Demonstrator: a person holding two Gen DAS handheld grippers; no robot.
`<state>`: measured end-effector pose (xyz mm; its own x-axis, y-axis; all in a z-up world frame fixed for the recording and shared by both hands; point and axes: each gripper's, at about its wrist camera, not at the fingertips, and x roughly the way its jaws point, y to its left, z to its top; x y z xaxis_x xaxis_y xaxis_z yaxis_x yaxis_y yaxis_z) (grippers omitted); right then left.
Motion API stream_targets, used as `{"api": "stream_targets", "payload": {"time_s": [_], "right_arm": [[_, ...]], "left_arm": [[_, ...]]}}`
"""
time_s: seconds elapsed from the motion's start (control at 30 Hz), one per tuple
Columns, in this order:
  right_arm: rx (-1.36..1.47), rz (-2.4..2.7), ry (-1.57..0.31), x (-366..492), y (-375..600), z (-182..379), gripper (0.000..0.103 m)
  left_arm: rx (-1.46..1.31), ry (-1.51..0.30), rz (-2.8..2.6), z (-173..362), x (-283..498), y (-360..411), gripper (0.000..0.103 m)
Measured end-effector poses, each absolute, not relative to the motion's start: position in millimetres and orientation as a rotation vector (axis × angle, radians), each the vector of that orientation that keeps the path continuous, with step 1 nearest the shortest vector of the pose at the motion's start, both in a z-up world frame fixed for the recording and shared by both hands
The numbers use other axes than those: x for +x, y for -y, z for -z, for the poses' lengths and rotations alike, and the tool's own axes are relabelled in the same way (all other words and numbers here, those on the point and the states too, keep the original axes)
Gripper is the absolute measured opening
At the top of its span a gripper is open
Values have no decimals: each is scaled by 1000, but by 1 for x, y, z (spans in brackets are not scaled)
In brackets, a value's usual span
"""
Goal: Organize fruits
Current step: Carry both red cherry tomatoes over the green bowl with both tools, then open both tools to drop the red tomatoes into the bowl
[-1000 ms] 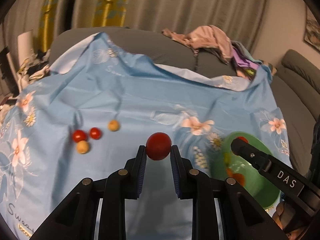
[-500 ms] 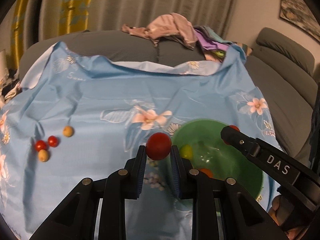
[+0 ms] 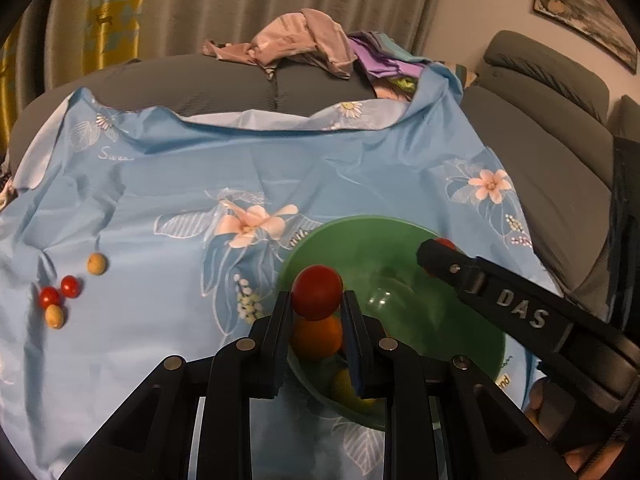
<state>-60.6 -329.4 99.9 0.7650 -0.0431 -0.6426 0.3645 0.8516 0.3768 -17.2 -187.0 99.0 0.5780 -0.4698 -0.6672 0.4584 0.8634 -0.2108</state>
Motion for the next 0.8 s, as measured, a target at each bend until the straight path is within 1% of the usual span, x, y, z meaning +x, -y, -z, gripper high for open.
{"api": "stream_targets", "payload": {"time_s": [0.5,0.8], "right_arm": [[518,288,-719,-58,343,-88,28],[522,297,-735,-56,346,-83,28]], "left_arm": [[-24,-877,621,-80,-14,208,24],[-23,-896,634,-76,-11,211,24]]}}
